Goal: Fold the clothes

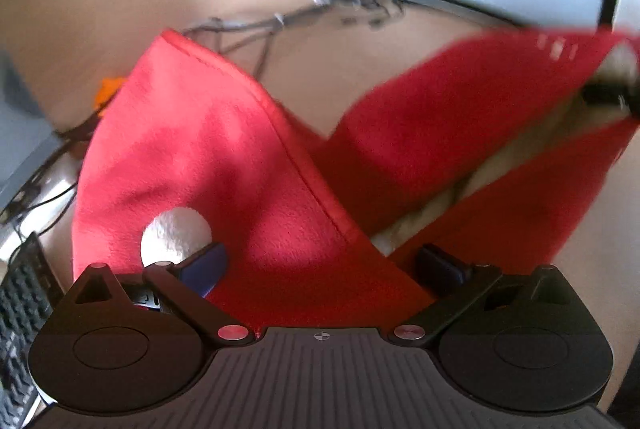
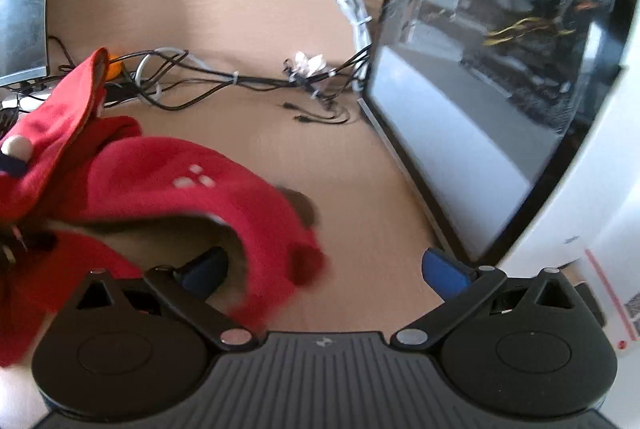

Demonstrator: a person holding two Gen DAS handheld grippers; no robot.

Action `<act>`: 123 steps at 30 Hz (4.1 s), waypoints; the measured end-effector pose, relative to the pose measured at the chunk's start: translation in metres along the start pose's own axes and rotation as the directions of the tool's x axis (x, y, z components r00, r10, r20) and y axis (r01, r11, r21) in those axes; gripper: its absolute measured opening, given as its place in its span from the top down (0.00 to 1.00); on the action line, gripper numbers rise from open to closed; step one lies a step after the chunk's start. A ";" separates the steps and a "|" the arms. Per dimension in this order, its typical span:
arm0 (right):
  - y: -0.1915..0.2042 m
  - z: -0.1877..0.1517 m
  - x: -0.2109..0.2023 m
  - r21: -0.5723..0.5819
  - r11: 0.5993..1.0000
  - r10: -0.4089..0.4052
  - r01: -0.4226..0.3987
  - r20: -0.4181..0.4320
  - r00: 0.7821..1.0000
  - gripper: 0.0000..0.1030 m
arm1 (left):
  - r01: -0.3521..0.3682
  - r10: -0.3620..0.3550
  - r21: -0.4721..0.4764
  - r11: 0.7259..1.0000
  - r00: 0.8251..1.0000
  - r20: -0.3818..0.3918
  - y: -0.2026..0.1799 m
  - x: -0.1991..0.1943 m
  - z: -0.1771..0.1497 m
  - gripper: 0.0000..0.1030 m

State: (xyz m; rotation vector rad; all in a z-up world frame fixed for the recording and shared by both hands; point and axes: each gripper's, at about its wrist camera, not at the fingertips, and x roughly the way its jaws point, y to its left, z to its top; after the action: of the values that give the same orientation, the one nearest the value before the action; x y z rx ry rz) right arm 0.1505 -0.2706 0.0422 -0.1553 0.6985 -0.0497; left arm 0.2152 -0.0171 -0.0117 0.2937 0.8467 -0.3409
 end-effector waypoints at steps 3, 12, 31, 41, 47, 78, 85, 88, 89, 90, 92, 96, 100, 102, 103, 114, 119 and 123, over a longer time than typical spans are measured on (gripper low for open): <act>-0.011 -0.002 -0.011 0.053 0.998 -0.017 0.016 0.016 1.000 0.00 | 0.123 -0.121 -0.003 0.992 0.984 0.134 0.004 -0.030 0.008 0.00; -0.010 0.028 -0.015 0.035 0.986 -0.165 0.162 0.120 0.979 0.01 | 0.133 -0.260 0.392 0.910 0.920 0.292 -0.076 -0.057 0.024 0.00; 0.006 0.044 -0.061 -0.139 0.982 -0.079 0.129 0.318 0.945 0.00 | 0.040 -0.260 0.510 0.859 0.893 0.367 -0.132 -0.030 0.037 0.16; -0.041 0.020 -0.051 -0.009 0.986 0.166 -0.167 0.168 0.972 0.00 | 0.002 -0.174 0.459 0.889 0.927 0.332 -0.133 -0.017 0.047 0.77; -0.074 0.006 -0.021 0.312 0.910 0.249 -0.272 0.111 0.962 0.00 | 0.038 -0.125 0.280 0.959 0.945 0.302 -0.106 -0.009 0.067 0.79; 0.193 0.071 0.027 -0.365 0.623 0.742 -0.692 -0.002 0.670 0.03 | -0.152 0.234 -0.683 0.715 0.972 0.029 0.111 -0.098 -0.127 0.29; 0.109 0.053 0.068 -0.016 0.792 0.608 -0.610 -0.065 0.791 0.01 | 0.063 0.067 -0.760 0.647 0.988 0.139 0.117 -0.065 -0.118 0.31; 0.083 0.047 0.072 0.024 0.824 0.567 -0.566 -0.066 0.821 0.01 | 0.076 0.039 -0.697 0.713 0.988 0.148 0.095 -0.050 -0.089 0.31; 0.075 0.045 0.071 0.020 0.839 0.543 -0.543 -0.059 0.837 0.01 | 0.097 0.018 -0.684 0.723 0.987 0.159 0.088 -0.045 -0.080 0.31; 0.069 0.044 0.071 0.018 0.854 0.520 -0.520 -0.052 0.853 0.01 | 0.128 -0.013 -0.668 0.733 0.985 0.173 0.080 -0.041 -0.070 0.31; 0.055 0.045 0.074 0.037 0.880 0.474 -0.473 -0.045 0.879 0.01 | 0.180 -0.073 -0.623 0.762 0.978 0.195 0.061 -0.034 -0.049 0.32; 0.027 0.052 0.086 0.157 0.874 0.467 -0.459 -0.016 0.884 0.01 | 0.081 0.007 -0.489 0.868 0.984 0.177 0.023 -0.047 -0.018 0.25; 0.010 0.050 0.113 0.385 0.753 0.579 -0.533 -0.004 0.815 0.08 | -0.060 0.136 -0.391 0.918 0.976 0.169 0.008 -0.062 -0.007 0.15; 0.014 0.046 0.130 0.480 0.681 0.632 -0.553 -0.004 0.775 0.16 | -0.102 0.169 -0.371 0.923 0.974 0.151 0.009 -0.061 -0.007 0.15; 0.017 0.046 0.134 0.505 0.654 0.651 -0.563 0.001 0.759 0.19 | -0.115 0.178 -0.367 0.923 0.973 0.143 0.010 -0.061 -0.007 0.15; 0.070 0.086 0.100 0.157 0.772 0.628 -0.616 -0.035 0.777 0.50 | -0.006 0.080 -0.464 0.886 0.987 0.141 0.053 -0.048 -0.022 0.19; 0.083 0.084 0.091 -0.009 0.797 0.603 -0.604 -0.052 0.796 0.48 | 0.057 0.027 -0.432 0.900 0.982 0.187 0.056 -0.067 -0.024 0.18; 0.076 0.085 0.098 -0.020 0.775 0.630 -0.632 -0.058 0.774 0.48 | 0.036 0.060 -0.456 0.889 0.979 0.195 0.074 -0.071 -0.020 0.11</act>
State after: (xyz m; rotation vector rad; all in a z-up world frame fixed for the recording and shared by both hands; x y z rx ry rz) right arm 0.2793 -0.1947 0.0322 0.0534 0.7719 0.6160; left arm 0.1881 0.0705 0.0386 -0.1774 0.6970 -0.1466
